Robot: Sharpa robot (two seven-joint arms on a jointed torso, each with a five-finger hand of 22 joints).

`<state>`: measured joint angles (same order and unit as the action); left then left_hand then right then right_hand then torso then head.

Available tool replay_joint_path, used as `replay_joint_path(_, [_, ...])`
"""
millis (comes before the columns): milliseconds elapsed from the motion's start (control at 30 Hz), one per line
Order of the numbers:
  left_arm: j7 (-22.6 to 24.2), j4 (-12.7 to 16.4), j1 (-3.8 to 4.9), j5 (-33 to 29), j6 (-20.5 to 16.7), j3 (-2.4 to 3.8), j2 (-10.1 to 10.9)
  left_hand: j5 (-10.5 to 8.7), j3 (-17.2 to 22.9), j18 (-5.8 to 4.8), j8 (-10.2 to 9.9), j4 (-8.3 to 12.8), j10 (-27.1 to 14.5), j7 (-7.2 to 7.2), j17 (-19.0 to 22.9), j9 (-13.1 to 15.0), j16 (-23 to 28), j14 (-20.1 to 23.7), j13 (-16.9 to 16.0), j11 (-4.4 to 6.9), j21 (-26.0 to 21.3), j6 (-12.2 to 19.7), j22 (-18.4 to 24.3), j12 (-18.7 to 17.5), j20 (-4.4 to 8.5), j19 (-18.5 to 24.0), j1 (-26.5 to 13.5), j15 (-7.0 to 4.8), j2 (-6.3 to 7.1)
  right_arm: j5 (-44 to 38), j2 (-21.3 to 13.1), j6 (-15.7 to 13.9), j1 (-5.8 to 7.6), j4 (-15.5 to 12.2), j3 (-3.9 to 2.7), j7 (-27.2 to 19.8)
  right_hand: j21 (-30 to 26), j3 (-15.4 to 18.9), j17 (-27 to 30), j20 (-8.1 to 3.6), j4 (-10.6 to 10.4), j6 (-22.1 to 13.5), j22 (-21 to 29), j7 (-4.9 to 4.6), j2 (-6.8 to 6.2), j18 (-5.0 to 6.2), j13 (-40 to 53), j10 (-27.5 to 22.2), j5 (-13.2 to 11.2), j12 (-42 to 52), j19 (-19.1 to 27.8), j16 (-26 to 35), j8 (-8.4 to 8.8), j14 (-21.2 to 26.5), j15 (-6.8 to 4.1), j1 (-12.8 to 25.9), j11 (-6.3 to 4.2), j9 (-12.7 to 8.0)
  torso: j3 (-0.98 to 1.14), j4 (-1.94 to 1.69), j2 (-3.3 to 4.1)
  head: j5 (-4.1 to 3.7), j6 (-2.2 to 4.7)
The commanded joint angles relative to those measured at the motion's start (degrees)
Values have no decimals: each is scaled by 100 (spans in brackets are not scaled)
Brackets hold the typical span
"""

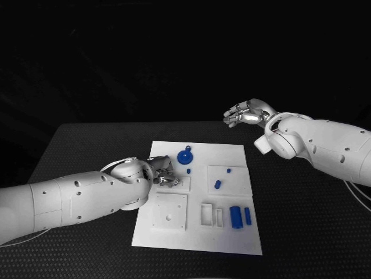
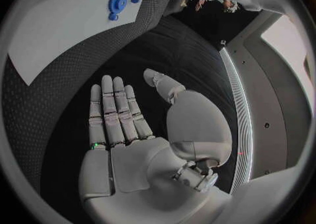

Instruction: Assemble the parts on the task board

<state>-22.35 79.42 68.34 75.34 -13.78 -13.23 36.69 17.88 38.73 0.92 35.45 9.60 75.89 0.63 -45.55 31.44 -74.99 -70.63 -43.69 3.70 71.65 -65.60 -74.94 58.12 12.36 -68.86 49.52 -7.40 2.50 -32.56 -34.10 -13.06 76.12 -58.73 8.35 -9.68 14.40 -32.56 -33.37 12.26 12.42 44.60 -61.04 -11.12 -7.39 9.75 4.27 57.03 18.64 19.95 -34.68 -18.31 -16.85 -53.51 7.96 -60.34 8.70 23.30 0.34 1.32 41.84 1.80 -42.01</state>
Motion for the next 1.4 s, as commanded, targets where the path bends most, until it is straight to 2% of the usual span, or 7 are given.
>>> replay_joint_path(33, [-113,-22,-43,-122,380,-36,-25,-25,23,841,-38,-20,374,8,6,-1,-28,-386,-5,328,23,51,-1,-38,191,205,166,-422,-122,-14,4,94,-5,-6,-2,-24,-32,48,8,9,-1,4,-6,-108,-4,108,-10,19,30,-18,39,32,-19,41,16,72,-4,-6,-2,2,0,-8,-7])
replay_joint_path(267, [-145,-57,-42,-212,412,-35,-41,-89,-3,839,-54,-65,369,-5,14,-19,-19,-377,-5,313,18,59,4,-56,186,219,132,-424,-83,-14,4,92,-7,-6,-2,-22,-35,50,9,9,-1,3,-8,-108,-6,108,-11,18,31,-18,40,33,-19,43,17,73,-3,-7,-5,-7,0,-16,-4])
replay_joint_path(333, [-143,-58,-42,-229,404,-35,-39,-338,-36,840,-111,-167,374,-21,21,-49,-16,-375,-2,299,11,113,14,-77,184,232,69,-429,-24,-14,3,92,-7,-6,-2,-22,-36,51,9,9,-1,3,-8,-108,-6,108,-12,18,31,-18,41,34,-19,44,17,73,-3,-8,-5,-8,-1,-19,-3])
replay_joint_path(367, [-145,-61,-42,-235,404,-35,-37,-353,-43,841,-143,-194,377,-32,22,-58,-16,-373,0,290,10,132,15,-82,184,235,46,-431,-1,-14,2,91,-8,-4,-2,-21,-37,51,10,9,0,2,-8,-108,-7,108,-12,18,31,-18,41,34,-19,44,18,73,-3,-8,-4,-8,-1,-19,-4])
replay_joint_path(633, [-159,-80,-41,-259,391,-35,-24,-429,-92,859,-345,-419,368,-80,36,-97,1,-357,6,247,-6,208,35,-122,194,256,-149,-437,287,-14,-2,86,-8,-2,-2,-19,-44,55,12,10,3,-1,-11,-109,-12,107,-15,15,32,-20,47,38,-17,51,21,72,-1,-11,-5,-8,1,-27,-5])
replay_joint_path(867, [-153,-80,-41,-275,309,-34,-22,-469,-80,873,-413,-549,358,-87,44,-90,16,-353,7,242,-22,204,55,-138,204,258,-204,-440,479,-14,-2,83,-11,-3,-2,-17,-51,59,14,11,7,-5,-14,-110,-15,106,-17,14,33,-20,54,43,-16,59,27,70,2,-14,-5,-8,-1,-31,-5])
replay_joint_path(1400, [-114,-88,-42,-283,164,-30,-8,-499,-67,887,-476,-809,360,-87,46,-55,26,-357,7,242,-32,185,79,-155,216,250,-313,-444,640,-14,-12,73,-25,-1,-2,-16,-62,63,18,13,11,-8,-19,-112,-16,103,-19,14,35,-20,65,50,-16,71,36,68,5,-18,-7,-7,-1,-41,9])
